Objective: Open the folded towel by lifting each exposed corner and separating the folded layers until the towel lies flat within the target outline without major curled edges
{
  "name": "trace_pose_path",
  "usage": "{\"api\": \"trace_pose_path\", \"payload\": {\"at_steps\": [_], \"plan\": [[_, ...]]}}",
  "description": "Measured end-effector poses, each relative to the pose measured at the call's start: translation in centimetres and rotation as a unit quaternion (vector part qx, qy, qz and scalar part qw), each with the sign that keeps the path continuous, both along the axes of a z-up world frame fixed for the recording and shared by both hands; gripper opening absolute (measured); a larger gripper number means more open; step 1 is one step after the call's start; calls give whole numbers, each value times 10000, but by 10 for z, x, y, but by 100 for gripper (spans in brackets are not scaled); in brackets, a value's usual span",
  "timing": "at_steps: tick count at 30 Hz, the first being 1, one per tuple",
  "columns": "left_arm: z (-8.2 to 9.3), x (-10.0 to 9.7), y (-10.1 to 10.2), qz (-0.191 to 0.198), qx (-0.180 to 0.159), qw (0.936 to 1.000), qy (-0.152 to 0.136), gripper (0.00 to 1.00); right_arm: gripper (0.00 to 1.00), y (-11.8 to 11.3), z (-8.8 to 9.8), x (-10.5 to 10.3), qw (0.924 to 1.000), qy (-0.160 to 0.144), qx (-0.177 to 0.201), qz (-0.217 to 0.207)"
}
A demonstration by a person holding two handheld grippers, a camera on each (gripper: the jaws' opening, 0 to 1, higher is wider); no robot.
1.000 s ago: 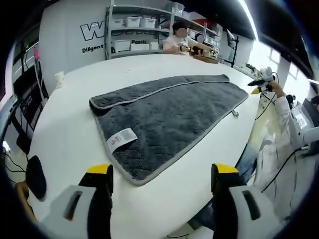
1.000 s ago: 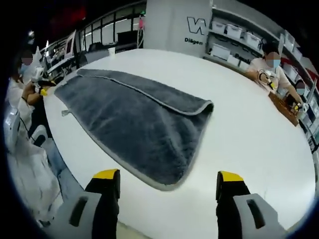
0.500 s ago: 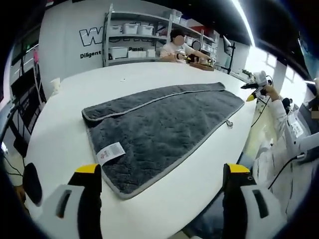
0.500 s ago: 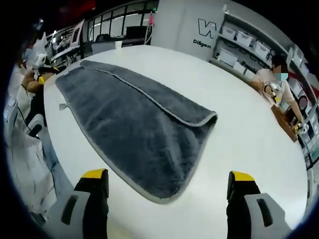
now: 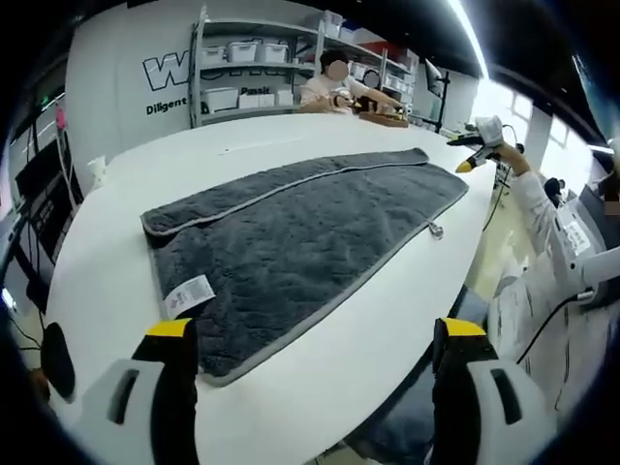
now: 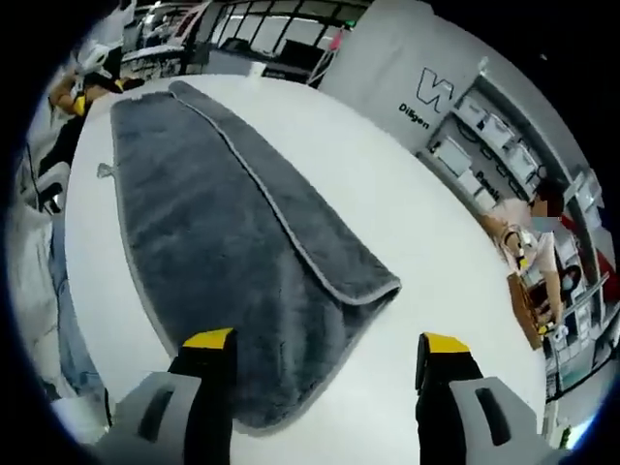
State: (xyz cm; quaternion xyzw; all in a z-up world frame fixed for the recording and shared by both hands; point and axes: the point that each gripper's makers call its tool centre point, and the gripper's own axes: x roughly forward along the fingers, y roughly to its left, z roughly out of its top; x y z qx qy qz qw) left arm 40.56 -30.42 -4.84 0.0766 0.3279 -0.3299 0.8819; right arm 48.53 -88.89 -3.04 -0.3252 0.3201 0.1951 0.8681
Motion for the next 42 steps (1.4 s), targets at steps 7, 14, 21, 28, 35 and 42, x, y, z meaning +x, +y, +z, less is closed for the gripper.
{"api": "trace_pose_path", "payload": {"at_steps": [7, 14, 21, 28, 35, 42], "plan": [[4, -1, -7, -63, 10, 10000, -49, 98, 53, 2, 10, 24, 9949, -501, -774, 400], [4, -1, -7, -50, -51, 10000, -34, 98, 36, 15, -2, 40, 9860, -490, -1340, 863], [3, -2, -2, 23, -50, 10000, -1, 98, 26, 25, -22, 53, 9787, -398, -1662, 1135], [2, -2, 0, 51, -53, 10000, 24, 97, 16, 27, -37, 62, 9783, -310, -1643, 1227], [2, -2, 0, 78, -84, 9999, 32, 97, 8, 26, -49, 66, 9789, -182, -1592, 1265], [1, -3, 0, 80, -75, 9999, 49, 96, 0, 25, -51, 67, 9816, -221, -1440, 1238]]}}
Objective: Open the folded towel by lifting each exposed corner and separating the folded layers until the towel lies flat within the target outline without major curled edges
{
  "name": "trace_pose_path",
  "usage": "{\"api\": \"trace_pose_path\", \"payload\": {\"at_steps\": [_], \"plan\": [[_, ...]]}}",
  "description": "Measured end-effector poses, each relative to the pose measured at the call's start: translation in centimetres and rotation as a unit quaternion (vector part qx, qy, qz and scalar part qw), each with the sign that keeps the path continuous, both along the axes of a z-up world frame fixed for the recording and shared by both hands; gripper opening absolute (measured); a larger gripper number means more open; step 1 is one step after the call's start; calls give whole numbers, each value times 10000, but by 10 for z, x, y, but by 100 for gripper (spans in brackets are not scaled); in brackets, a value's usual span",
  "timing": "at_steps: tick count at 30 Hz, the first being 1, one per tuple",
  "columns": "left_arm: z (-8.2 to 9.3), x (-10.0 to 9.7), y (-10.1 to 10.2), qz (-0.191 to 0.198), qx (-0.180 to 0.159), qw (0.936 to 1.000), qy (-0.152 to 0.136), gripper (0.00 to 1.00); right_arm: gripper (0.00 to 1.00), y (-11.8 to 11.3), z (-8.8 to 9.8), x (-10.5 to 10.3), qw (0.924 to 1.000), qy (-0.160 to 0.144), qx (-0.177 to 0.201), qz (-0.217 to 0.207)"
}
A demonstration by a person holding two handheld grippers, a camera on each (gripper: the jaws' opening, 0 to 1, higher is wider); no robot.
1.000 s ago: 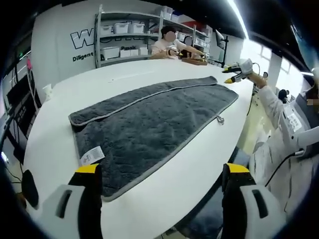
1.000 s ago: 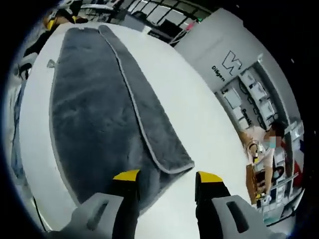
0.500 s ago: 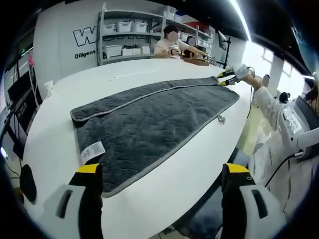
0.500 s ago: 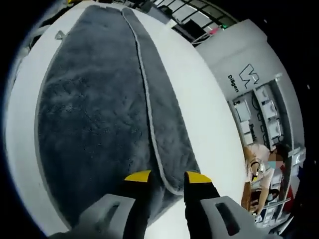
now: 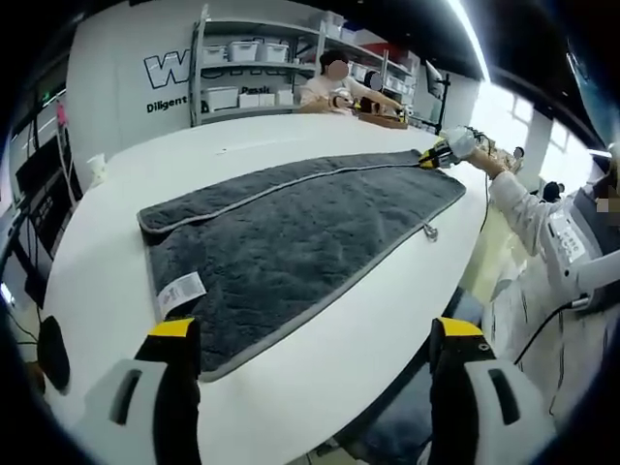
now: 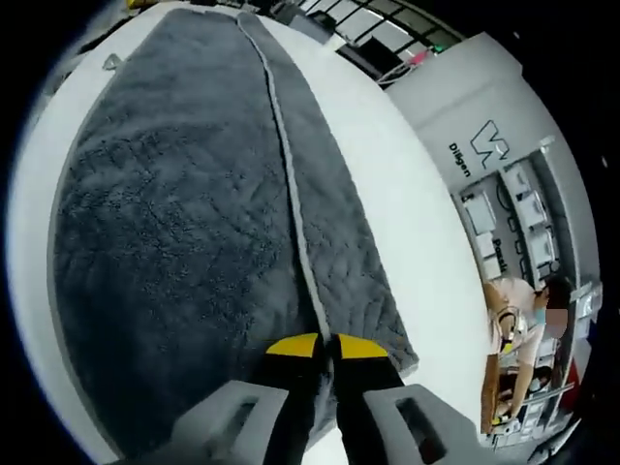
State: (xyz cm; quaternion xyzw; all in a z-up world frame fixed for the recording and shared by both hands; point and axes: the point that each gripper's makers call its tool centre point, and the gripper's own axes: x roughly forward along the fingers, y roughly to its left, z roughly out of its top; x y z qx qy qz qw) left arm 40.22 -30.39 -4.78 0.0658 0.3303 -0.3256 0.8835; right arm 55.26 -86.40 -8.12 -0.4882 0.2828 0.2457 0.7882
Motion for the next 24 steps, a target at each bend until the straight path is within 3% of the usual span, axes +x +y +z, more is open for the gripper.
{"api": "trace_pose_path", "payload": {"at_steps": [10, 15, 24], "plan": [[-1, 0, -1, -11, -14, 10000, 9, 96, 0, 0, 13, -1, 9993, -27, 352, -88], [-2, 0, 0, -14, -8, 10000, 19, 96, 0, 0, 18, 4, 9992, -108, 353, -174], [-1, -3, 4, -49, 37, 10000, -6, 96, 0, -4, 43, 23, 9971, -481, 341, -476]]}}
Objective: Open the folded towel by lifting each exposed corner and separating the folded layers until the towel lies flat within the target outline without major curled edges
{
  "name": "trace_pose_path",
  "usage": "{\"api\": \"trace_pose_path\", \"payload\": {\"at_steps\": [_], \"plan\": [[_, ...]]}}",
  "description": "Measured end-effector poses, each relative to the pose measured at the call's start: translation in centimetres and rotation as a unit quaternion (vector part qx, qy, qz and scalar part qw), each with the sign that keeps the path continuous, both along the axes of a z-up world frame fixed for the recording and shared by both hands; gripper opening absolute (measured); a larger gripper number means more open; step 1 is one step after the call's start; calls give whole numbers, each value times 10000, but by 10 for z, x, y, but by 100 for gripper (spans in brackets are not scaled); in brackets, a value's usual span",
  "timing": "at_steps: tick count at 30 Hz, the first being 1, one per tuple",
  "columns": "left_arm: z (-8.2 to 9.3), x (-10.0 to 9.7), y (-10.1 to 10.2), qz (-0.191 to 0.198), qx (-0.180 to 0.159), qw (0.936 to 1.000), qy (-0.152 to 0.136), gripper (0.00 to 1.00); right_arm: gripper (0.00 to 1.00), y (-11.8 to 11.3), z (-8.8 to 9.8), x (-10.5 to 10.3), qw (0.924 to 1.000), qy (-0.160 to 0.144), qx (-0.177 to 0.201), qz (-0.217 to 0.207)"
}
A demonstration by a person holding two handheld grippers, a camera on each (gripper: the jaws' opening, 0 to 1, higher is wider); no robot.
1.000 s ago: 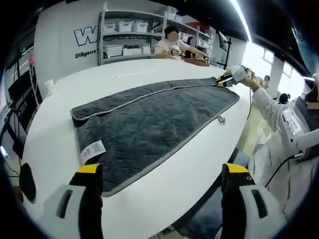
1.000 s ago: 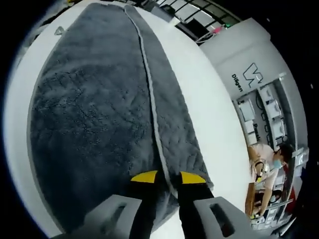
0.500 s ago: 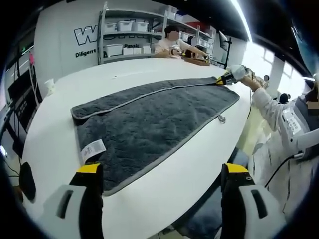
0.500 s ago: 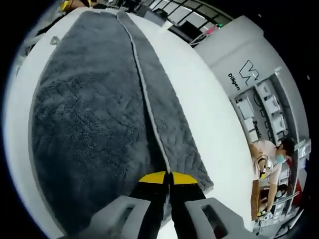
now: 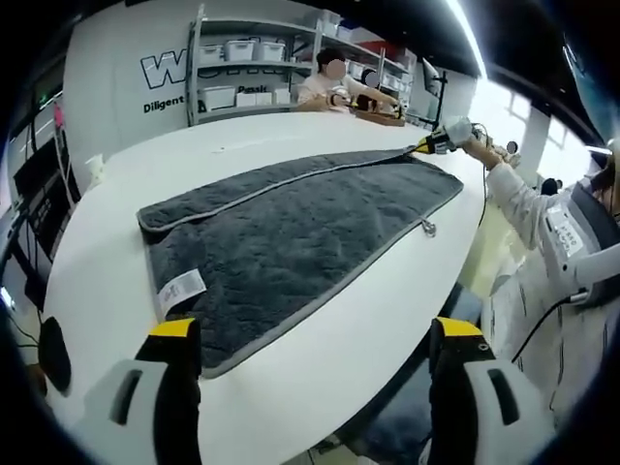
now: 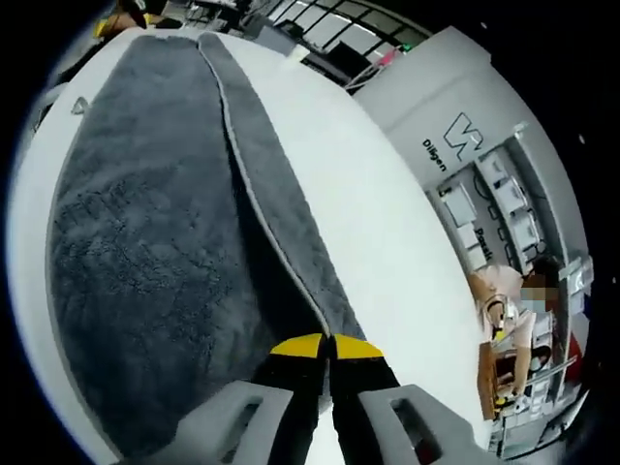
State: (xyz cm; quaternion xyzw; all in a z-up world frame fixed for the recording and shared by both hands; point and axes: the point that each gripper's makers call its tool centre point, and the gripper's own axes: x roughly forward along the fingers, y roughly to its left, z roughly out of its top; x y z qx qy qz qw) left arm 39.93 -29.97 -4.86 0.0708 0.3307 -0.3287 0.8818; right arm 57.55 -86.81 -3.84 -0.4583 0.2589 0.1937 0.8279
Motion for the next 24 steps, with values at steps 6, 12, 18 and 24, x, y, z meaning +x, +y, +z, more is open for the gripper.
{"api": "trace_pose_path", "payload": {"at_steps": [6, 12, 18, 24], "plan": [[2, 1, 4, 67, -25, 10000, -20, 96, 0, 0, 16, 15, 9998, -173, 26, -139], [2, 1, 7, 102, -30, 9999, -28, 95, 0, -5, 26, 30, 9987, -349, 51, -376], [3, 2, 13, 141, -22, 9999, -33, 95, 0, -7, 33, 45, 9966, -535, 231, -591], [0, 2, 13, 145, -37, 9999, -11, 95, 0, -7, 35, 59, 9955, -642, 160, -673]]}}
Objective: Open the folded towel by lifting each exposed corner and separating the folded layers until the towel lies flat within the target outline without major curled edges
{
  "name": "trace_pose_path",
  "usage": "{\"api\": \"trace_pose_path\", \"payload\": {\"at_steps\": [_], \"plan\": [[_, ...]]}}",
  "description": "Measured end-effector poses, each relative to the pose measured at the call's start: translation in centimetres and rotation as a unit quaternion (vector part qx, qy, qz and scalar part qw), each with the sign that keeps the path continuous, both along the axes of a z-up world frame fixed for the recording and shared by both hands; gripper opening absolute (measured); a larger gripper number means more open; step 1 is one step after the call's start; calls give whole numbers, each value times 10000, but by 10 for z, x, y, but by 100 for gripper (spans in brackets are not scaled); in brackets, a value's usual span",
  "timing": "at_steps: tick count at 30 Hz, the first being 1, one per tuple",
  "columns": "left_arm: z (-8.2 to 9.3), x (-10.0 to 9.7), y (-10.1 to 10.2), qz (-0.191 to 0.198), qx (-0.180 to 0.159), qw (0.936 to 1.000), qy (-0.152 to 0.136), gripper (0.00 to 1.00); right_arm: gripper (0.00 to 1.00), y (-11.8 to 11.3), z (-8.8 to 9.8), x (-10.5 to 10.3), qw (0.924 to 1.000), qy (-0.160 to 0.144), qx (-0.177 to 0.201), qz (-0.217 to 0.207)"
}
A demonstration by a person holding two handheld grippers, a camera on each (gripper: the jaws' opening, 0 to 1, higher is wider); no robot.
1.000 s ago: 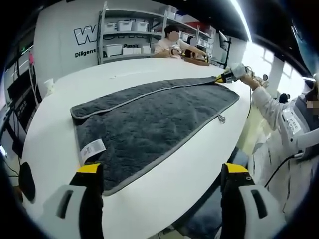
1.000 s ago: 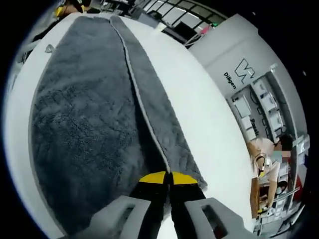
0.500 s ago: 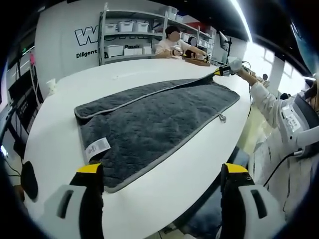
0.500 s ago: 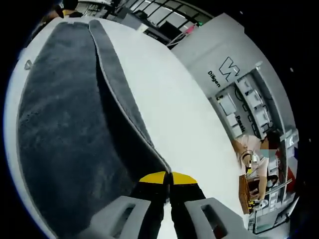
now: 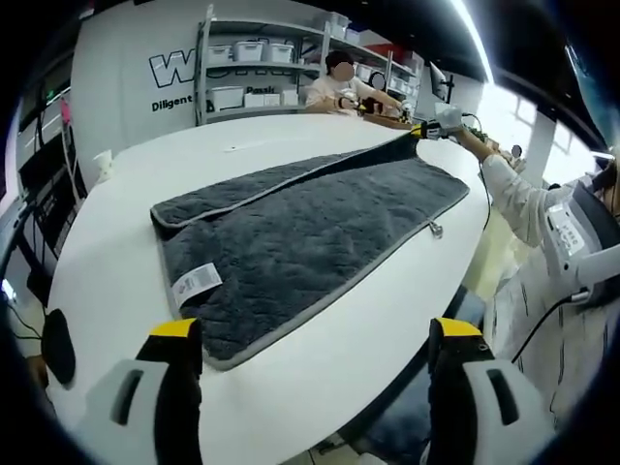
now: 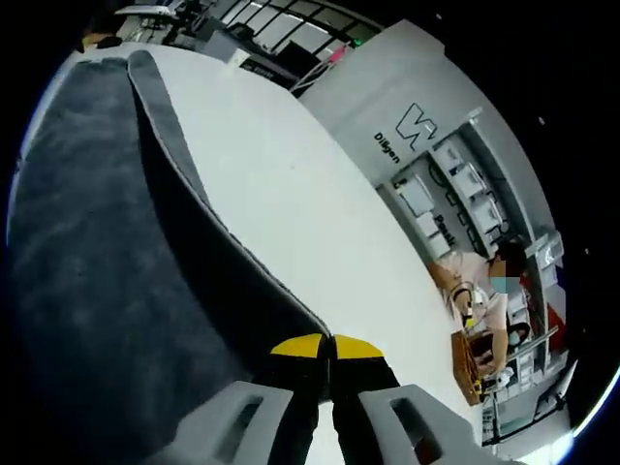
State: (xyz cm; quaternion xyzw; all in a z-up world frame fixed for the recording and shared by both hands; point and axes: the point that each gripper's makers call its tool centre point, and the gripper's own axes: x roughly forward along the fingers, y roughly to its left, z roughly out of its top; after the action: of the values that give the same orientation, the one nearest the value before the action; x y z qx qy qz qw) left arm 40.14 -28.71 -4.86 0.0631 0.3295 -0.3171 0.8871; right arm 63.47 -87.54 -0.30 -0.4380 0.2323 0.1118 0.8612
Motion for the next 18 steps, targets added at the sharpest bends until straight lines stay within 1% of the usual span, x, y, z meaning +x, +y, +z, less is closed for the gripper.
{"api": "trace_pose_path", "payload": {"at_steps": [2, 7, 12, 18], "plan": [[-1, 0, -1, -5, -16, 10000, 6, 95, 0, -1, -1, 5, 10000, 21, -73, -12], [-2, -1, -2, -25, -8, 10000, 24, 95, 0, -4, -6, 16, 9999, 53, -95, -72], [-3, -1, 0, 5, 1, 10000, 41, 95, 0, -6, -15, 28, 9997, 102, -166, -119], [-5, -4, -2, -2, -4, 10000, 60, 95, 0, -8, -27, 44, 9994, 194, -191, -195]]}}
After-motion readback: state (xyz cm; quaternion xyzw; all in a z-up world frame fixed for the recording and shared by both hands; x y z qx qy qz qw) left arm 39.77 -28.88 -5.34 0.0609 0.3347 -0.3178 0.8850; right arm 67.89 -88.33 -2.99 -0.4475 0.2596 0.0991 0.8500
